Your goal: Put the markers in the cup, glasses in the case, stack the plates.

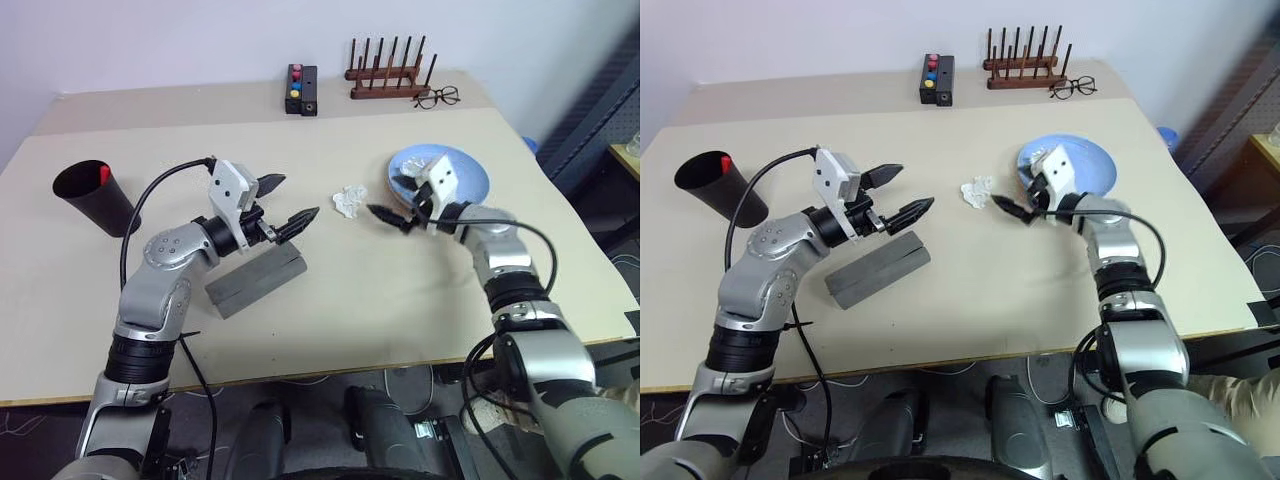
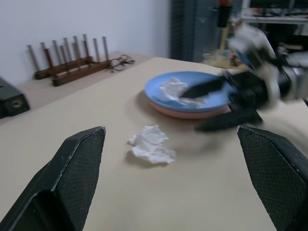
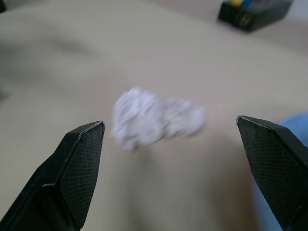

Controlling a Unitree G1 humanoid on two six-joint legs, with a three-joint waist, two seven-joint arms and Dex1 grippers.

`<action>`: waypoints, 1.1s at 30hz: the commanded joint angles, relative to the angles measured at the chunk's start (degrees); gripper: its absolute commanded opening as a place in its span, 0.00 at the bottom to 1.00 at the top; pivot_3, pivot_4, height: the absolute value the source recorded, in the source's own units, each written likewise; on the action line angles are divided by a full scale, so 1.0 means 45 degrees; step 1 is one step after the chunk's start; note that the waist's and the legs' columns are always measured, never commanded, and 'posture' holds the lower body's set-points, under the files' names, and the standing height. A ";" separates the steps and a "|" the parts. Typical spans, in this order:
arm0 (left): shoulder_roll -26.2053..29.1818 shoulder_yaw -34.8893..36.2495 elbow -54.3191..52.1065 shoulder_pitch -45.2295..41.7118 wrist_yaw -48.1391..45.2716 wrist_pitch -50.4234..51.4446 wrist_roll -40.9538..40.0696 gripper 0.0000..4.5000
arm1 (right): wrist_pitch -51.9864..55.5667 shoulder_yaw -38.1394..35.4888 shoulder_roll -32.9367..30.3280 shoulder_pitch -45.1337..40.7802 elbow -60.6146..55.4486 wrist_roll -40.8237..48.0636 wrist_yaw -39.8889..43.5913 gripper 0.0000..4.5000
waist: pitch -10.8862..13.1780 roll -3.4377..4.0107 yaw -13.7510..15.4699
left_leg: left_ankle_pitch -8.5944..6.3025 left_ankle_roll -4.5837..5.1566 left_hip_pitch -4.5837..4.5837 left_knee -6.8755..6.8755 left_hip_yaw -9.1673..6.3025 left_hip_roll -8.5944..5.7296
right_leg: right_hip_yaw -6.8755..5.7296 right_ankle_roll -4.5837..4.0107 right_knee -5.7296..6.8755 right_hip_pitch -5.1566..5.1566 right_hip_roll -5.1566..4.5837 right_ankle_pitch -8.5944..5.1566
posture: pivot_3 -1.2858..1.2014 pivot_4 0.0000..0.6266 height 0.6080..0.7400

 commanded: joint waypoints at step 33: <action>0.0281 0.0711 -0.2456 0.1201 0.1398 0.0890 -0.0223 1.00 | -0.1644 -0.0593 0.2018 -0.2370 0.4265 -0.0686 -0.2568 0.12 | 0.0000 0.0000 0.0007 | 0.0000 -0.0001 -0.0003 0.0004 -0.0001 -0.0003 | 0.0000 -0.0003 -0.0004 0.0001 -0.0004 -0.0001 | 0.52 0.24 1.00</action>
